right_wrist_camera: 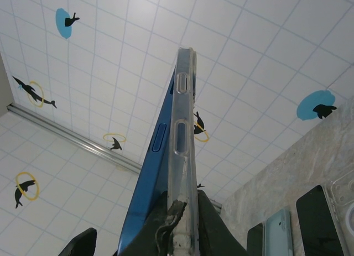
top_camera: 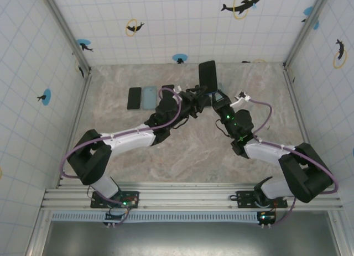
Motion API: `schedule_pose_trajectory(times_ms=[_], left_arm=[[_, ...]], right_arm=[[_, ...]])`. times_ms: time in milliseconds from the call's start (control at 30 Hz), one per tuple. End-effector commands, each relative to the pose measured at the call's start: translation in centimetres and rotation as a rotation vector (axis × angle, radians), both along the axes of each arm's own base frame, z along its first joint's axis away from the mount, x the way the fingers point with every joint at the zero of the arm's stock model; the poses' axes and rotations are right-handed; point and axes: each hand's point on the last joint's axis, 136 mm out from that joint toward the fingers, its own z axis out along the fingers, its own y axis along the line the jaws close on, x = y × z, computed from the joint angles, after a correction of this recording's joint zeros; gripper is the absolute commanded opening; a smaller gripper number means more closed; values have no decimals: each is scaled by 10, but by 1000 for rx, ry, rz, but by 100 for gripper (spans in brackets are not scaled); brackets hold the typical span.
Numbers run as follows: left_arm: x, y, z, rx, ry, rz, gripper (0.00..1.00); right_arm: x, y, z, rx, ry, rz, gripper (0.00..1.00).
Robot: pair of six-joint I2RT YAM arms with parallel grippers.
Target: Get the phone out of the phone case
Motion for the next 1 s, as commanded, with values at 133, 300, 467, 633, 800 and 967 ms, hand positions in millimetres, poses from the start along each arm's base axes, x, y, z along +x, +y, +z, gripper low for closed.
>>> schedule_pose_trajectory(times_ms=[133,300,467,633,800,967], left_arm=[[13,0,11,-22,-9,70,43],[22,-5,18,4,-24,91,43],[27,-8,21,5,-23,102,41],[29,-8,27,15,-36,111,32],[28,-6,33,25,-55,120,24],[28,-4,46,15,-82,126,18]], right_arm=[[-12,0,35,66,-113,-7,6],[-15,2,29,36,-96,-17,6],[-16,-2,24,33,-79,-38,6],[-14,-4,18,33,-54,-51,6],[-13,-4,16,24,-44,-55,6],[-12,-5,15,25,-44,-62,6]])
